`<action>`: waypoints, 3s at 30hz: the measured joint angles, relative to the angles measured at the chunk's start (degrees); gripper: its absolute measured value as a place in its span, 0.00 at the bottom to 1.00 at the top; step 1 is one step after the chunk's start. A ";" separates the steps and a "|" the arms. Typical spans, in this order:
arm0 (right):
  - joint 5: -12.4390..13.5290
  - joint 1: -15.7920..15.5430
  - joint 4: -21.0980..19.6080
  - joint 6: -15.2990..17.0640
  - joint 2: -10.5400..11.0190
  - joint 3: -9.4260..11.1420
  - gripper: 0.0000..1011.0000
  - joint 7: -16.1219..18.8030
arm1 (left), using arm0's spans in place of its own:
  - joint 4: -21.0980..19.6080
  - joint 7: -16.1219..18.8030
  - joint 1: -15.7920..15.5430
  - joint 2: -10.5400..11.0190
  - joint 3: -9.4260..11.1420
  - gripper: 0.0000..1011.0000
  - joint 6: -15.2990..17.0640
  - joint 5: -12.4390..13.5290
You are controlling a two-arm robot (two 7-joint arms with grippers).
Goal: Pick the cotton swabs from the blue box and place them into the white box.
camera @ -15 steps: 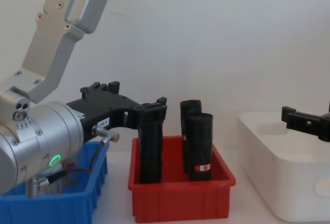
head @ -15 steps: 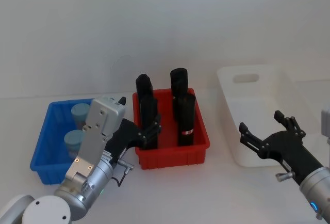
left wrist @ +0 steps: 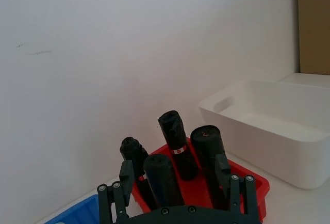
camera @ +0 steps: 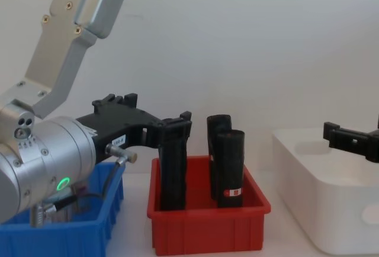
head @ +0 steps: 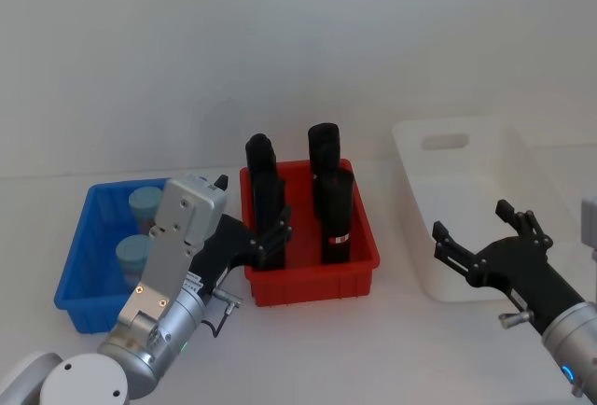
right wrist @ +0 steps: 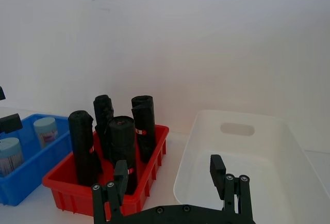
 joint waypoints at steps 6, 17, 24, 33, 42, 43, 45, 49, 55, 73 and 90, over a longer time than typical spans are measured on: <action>0.00 0.00 0.00 0.00 0.00 0.00 0.99 0.00 | 0.00 0.00 0.00 0.00 0.00 0.99 0.00 0.00; 0.00 0.00 0.00 0.00 0.00 0.00 0.99 0.00 | 0.00 0.00 0.00 0.00 0.00 0.99 0.00 0.00; 0.00 0.00 0.00 0.00 0.00 0.00 0.99 0.00 | 0.00 0.00 0.00 0.00 0.00 0.99 0.00 0.00; 0.00 0.00 0.00 0.00 0.00 0.00 0.99 0.00 | 0.00 0.00 0.00 0.00 0.00 0.99 0.00 0.00; 0.00 0.00 0.00 0.00 0.00 0.00 0.99 0.00 | 0.00 0.00 0.00 0.00 0.00 0.99 0.00 0.00; 0.00 0.00 0.00 0.00 0.00 0.00 0.99 0.00 | 0.00 0.00 0.00 0.00 0.00 0.99 0.00 0.00; 0.00 0.00 0.00 0.00 0.00 0.00 0.99 0.00 | 0.01 0.00 0.00 -0.01 -0.01 0.99 0.00 0.00; 0.00 0.00 0.00 0.00 0.00 0.00 0.99 0.00 | 0.33 -0.13 -0.13 -0.03 -0.20 0.99 0.01 -0.15; 0.00 0.00 0.00 0.00 0.00 0.00 0.99 0.00 | 1.13 -0.35 -0.53 0.02 -0.88 0.99 0.43 -1.19; 0.00 0.00 0.00 0.00 0.00 0.00 0.99 0.00 | 2.91 1.98 -1.20 1.23 -4.31 0.99 6.55 -8.40; 0.00 0.00 0.00 0.00 0.00 0.00 0.99 0.00 | 7.63 3.54 -2.93 1.78 -7.16 0.99 12.91 -12.68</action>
